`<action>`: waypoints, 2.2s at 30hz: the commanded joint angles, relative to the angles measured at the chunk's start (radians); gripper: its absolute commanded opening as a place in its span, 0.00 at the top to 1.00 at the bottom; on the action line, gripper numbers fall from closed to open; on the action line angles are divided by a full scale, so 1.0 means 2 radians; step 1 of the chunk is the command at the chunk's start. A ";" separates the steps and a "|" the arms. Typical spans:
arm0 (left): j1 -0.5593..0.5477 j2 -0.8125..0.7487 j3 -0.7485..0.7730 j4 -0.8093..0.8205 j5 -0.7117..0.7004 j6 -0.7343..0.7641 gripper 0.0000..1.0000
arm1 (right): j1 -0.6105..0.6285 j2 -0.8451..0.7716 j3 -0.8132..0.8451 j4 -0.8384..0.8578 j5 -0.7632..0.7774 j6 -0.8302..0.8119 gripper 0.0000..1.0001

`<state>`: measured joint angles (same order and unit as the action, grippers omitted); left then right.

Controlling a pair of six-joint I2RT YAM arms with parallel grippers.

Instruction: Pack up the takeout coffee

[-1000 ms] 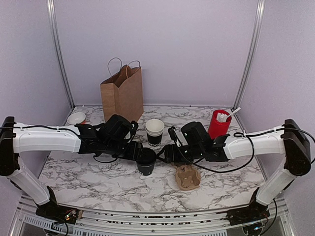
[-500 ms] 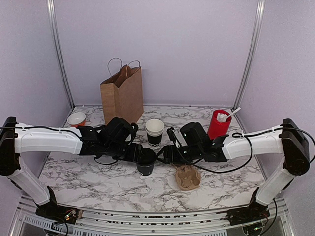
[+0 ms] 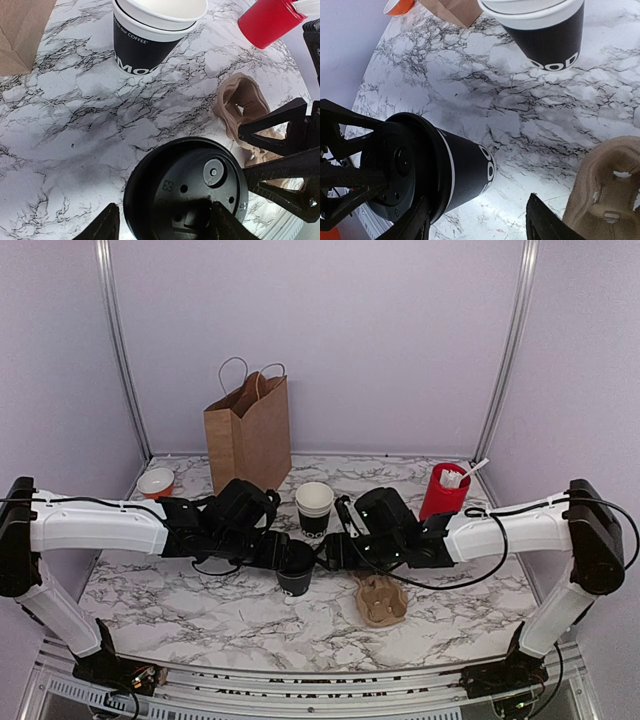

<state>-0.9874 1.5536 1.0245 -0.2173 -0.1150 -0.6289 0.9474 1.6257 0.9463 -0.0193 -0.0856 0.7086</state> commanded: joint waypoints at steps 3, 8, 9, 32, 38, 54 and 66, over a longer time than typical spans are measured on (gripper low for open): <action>-0.005 0.009 -0.017 0.001 0.003 -0.004 0.37 | 0.029 0.041 0.005 -0.090 0.043 -0.016 0.37; -0.006 0.007 -0.017 0.001 0.002 -0.004 0.37 | 0.039 0.046 0.004 -0.098 0.051 -0.015 0.38; -0.006 0.008 -0.017 0.001 0.002 -0.005 0.37 | 0.040 0.047 0.005 -0.100 0.053 -0.015 0.38; -0.006 0.000 -0.014 0.002 0.000 -0.002 0.37 | 0.051 0.040 0.035 -0.095 0.066 -0.005 0.38; -0.005 -0.006 -0.013 0.001 -0.001 0.000 0.37 | 0.036 0.038 0.064 -0.048 0.043 0.000 0.38; -0.006 -0.022 0.000 -0.003 -0.015 0.005 0.36 | 0.019 0.016 0.086 -0.007 0.038 0.006 0.36; -0.005 -0.035 0.010 -0.014 -0.026 0.010 0.36 | 0.018 0.002 0.086 -0.004 0.046 -0.002 0.34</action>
<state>-0.9939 1.5177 1.0164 -0.2218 -0.1581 -0.6220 0.9821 1.6669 1.0790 -0.0612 0.0082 0.7208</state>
